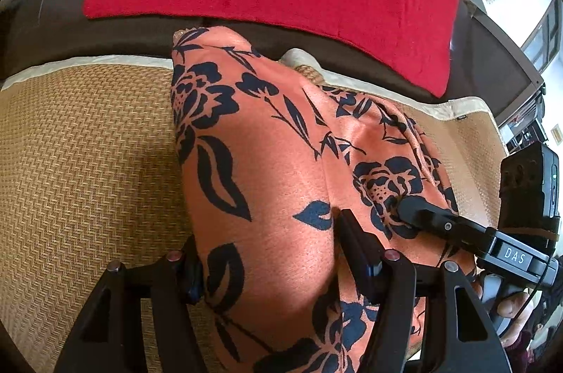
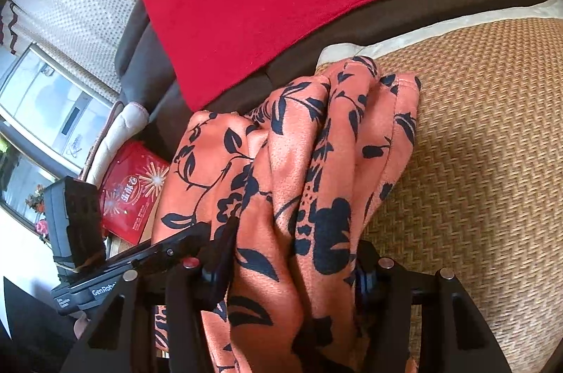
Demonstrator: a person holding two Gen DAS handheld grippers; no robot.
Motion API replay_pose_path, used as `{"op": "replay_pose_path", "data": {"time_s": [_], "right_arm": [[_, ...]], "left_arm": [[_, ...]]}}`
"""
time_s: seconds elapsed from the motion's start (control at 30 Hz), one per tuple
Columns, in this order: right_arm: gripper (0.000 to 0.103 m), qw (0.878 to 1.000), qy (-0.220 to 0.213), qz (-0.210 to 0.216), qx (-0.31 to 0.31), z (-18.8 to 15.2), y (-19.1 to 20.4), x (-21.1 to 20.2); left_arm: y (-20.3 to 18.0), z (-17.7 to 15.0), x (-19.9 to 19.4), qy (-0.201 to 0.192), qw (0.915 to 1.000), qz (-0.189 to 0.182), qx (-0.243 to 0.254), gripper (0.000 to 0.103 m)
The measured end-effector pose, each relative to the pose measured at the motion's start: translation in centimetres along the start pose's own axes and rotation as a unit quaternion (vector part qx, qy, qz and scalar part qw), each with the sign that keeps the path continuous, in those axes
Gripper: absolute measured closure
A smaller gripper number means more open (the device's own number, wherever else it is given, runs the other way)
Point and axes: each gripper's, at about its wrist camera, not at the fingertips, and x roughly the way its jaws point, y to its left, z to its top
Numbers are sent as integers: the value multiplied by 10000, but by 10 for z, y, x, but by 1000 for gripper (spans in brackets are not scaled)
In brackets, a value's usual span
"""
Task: Fold small clothes
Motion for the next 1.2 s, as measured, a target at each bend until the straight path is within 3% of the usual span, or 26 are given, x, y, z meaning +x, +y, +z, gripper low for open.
{"op": "replay_pose_path", "data": {"time_s": [0.73, 1.2], "right_arm": [[44, 9989, 326, -266, 222, 0, -5, 16], [37, 9978, 376, -468, 283, 5, 1, 11]], "left_arm": [[-69, 3, 49, 276, 9989, 374, 91, 31], [-82, 17, 57, 359, 9991, 235, -65, 30]]}}
